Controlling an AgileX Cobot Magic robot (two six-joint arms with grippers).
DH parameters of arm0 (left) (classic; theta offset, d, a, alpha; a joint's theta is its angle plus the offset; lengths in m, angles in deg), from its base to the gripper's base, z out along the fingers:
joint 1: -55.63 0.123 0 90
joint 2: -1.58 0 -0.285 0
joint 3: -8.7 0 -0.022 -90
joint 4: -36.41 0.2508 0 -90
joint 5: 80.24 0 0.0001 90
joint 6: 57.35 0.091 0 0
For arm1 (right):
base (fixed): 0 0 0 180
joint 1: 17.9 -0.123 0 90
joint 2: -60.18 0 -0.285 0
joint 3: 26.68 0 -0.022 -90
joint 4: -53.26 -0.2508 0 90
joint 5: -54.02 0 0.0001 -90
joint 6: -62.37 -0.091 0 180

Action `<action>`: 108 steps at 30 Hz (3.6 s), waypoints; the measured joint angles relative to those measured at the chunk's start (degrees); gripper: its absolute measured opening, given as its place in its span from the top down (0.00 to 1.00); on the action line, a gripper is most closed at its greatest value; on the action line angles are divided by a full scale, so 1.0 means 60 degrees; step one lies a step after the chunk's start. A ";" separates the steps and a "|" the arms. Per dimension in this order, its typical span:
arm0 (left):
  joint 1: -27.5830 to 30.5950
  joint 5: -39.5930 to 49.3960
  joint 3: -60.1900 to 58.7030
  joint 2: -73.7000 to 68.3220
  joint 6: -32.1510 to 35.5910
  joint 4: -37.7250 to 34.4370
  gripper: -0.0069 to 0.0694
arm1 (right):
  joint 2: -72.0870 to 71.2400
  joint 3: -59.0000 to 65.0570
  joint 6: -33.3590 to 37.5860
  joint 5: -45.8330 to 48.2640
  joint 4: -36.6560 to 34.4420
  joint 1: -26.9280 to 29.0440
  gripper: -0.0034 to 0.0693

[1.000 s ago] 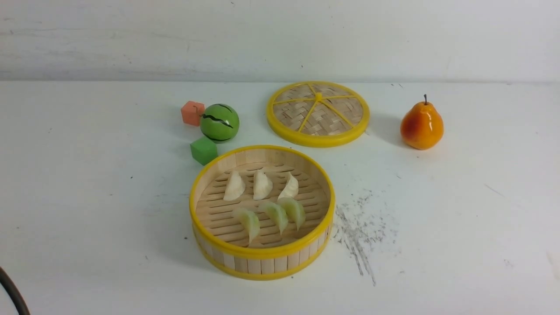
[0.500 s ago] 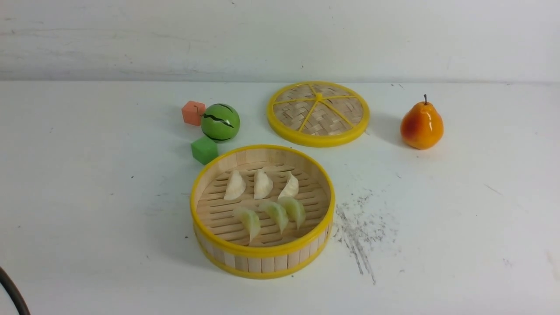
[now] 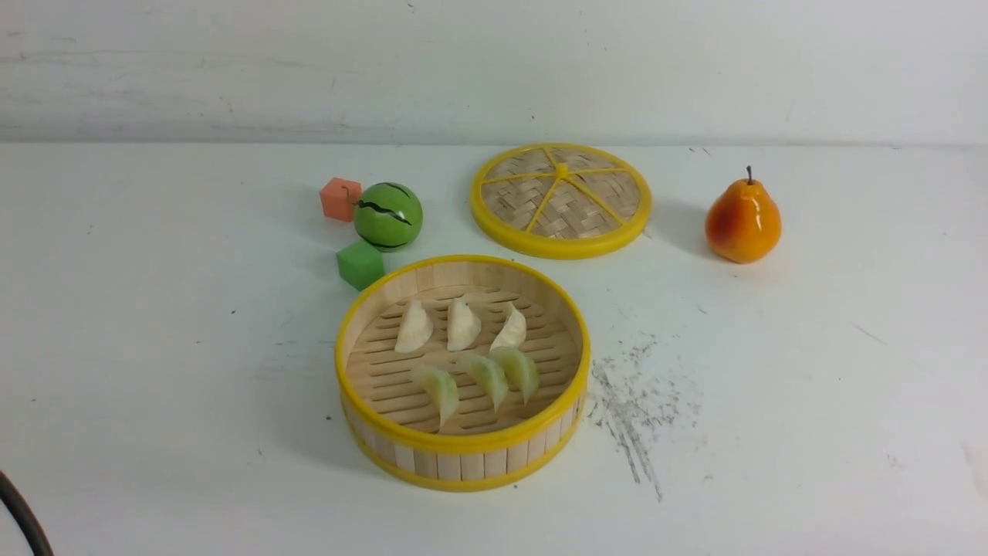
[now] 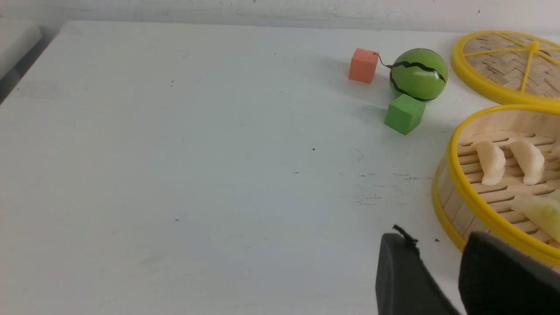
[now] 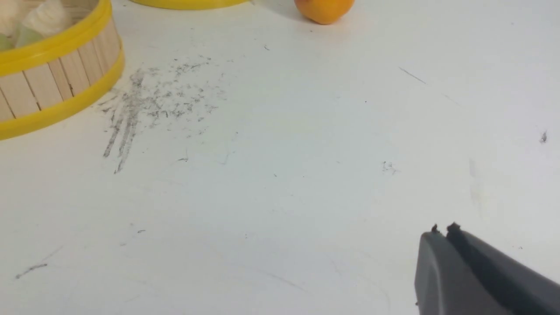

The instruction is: Put the dumplings into the steamer on the white table.

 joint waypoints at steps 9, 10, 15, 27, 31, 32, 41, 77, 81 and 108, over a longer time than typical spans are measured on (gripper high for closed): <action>0.0000 -0.0019 -0.0103 0.0051 0.0000 0.0054 0.64 | 0.0000 0.0000 0.0000 0.0019 0.0000 0.0000 0.92; 0.0000 -0.0058 -0.0203 0.0161 0.0000 0.0099 0.64 | 0.0000 0.0000 0.0000 0.0019 0.0000 0.0000 0.92; 0.0000 -0.0023 -0.1142 0.1343 0.0000 0.0178 0.63 | 0.0000 0.0000 0.0000 0.0019 0.0000 0.0000 0.91; 0.0903 -0.0254 -0.1885 0.4208 0.0106 -0.1103 0.63 | 0.0000 0.0000 0.0000 0.0019 0.0000 0.0011 0.88; 0.2740 -0.1158 -0.1918 0.4219 0.1451 -0.3179 0.73 | 0.0000 0.0000 0.0000 0.0019 0.0000 0.0011 0.87; 0.2912 -0.1290 -0.1937 0.4219 0.1664 -0.3386 0.74 | 0.0000 0.0000 0.0000 0.0019 0.0000 0.0011 0.87; 0.4796 -0.3864 -0.4135 0.4219 0.4928 -0.6639 0.93 | 0.0000 0.0000 0.0000 0.0019 0.0000 0.0011 0.85; 0.4825 -0.2367 -0.4669 0.4219 0.6339 -0.7380 0.93 | 0.0000 0.0000 0.0000 0.0019 0.0000 0.0011 0.81; 0.4825 -0.2367 -0.4669 0.4219 0.6339 -0.7380 0.93 | 0.0000 0.0000 0.0000 0.0019 0.0000 0.0011 0.80; 0.4825 -0.2364 -0.4669 0.4219 0.6367 -0.7380 0.93 | 0.0000 0.0000 0.0000 0.0019 0.0000 0.0011 0.80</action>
